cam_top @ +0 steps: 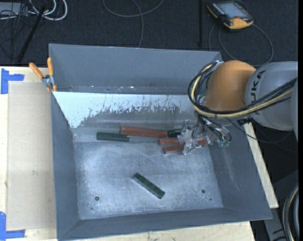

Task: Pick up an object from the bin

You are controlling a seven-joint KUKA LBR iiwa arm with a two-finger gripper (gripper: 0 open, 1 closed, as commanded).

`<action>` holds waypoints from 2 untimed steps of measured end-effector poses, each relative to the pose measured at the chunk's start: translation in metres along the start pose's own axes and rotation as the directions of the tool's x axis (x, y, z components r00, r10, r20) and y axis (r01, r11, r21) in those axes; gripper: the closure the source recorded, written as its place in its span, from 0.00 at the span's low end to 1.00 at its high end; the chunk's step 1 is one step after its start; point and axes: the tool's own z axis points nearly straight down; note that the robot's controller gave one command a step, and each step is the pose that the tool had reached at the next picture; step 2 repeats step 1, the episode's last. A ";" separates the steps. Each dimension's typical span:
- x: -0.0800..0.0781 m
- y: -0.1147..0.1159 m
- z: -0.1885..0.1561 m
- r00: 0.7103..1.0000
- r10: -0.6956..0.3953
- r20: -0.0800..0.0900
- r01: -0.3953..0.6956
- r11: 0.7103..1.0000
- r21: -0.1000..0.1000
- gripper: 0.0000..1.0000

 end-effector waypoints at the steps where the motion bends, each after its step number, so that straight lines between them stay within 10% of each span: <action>1: 0.010 -0.010 -0.186 1.000 -0.020 -0.021 0.020 1.000 -0.011 1.00; 2: 0.010 -0.010 -0.186 1.000 -0.020 -0.021 0.020 1.000 -0.011 1.00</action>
Offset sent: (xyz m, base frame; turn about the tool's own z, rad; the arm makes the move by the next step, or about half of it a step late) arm 0.0000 0.0000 0.0000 0.0000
